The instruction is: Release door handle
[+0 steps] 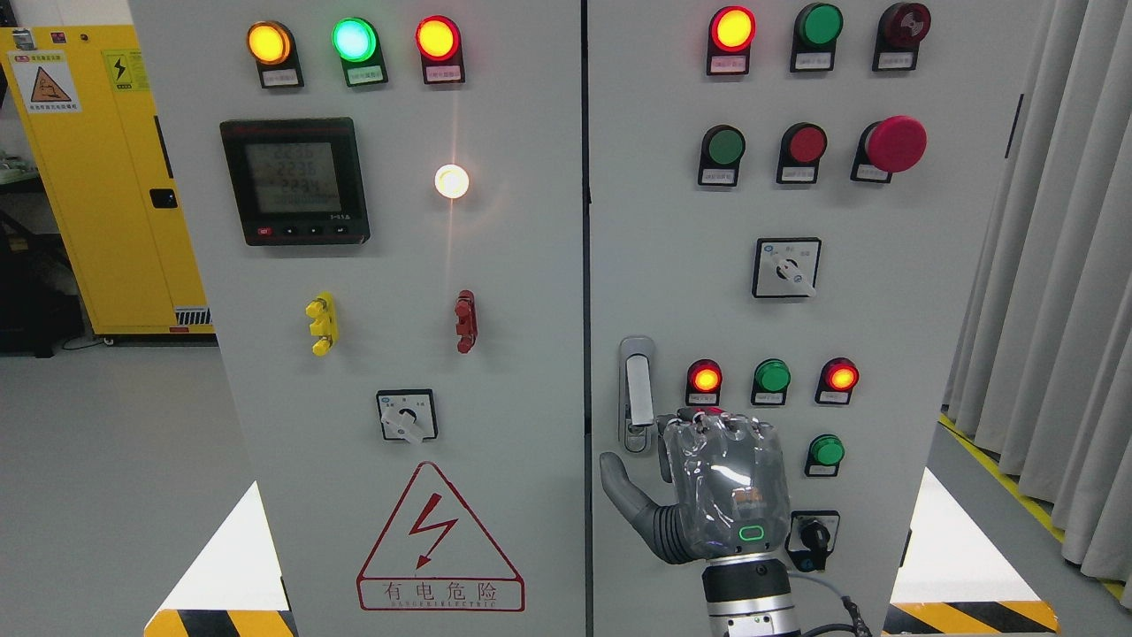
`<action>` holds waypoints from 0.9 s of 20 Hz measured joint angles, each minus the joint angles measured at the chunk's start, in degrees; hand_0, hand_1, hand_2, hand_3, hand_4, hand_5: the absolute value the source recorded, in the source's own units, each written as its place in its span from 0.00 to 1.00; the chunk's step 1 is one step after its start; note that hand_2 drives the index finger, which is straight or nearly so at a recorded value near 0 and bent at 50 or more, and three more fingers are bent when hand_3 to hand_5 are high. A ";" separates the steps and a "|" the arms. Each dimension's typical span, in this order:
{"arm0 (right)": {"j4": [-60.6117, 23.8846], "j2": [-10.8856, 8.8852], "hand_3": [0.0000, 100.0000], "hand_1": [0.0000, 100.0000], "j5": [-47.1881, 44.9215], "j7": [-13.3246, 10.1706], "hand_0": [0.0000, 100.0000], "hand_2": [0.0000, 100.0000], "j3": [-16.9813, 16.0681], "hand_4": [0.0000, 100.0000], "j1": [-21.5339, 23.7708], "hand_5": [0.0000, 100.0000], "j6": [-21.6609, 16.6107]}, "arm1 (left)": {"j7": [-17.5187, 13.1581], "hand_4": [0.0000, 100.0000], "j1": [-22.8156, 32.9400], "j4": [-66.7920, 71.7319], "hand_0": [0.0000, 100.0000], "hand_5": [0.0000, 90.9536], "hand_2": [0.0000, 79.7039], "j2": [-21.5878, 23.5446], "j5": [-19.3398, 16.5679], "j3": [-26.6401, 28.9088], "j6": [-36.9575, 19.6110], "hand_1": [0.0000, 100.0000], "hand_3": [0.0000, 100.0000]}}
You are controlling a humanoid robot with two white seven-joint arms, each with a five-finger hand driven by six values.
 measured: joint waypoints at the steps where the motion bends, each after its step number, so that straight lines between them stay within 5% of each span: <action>1: 0.05 0.00 1.00 0.36 0.03 0.38 0.33 0.94 -0.05 1.00 -0.22 1.00 0.06 | 0.00 0.00 0.00 0.00 0.12 0.00 0.00 0.00 0.00 0.00 0.00 0.56 0.00; 18: 2.15 0.11 1.00 0.35 -0.30 1.01 0.38 0.94 -1.12 1.00 -3.65 1.00 0.23 | 0.00 0.00 0.00 0.00 0.12 0.00 0.00 0.03 -0.02 0.00 0.00 0.56 0.00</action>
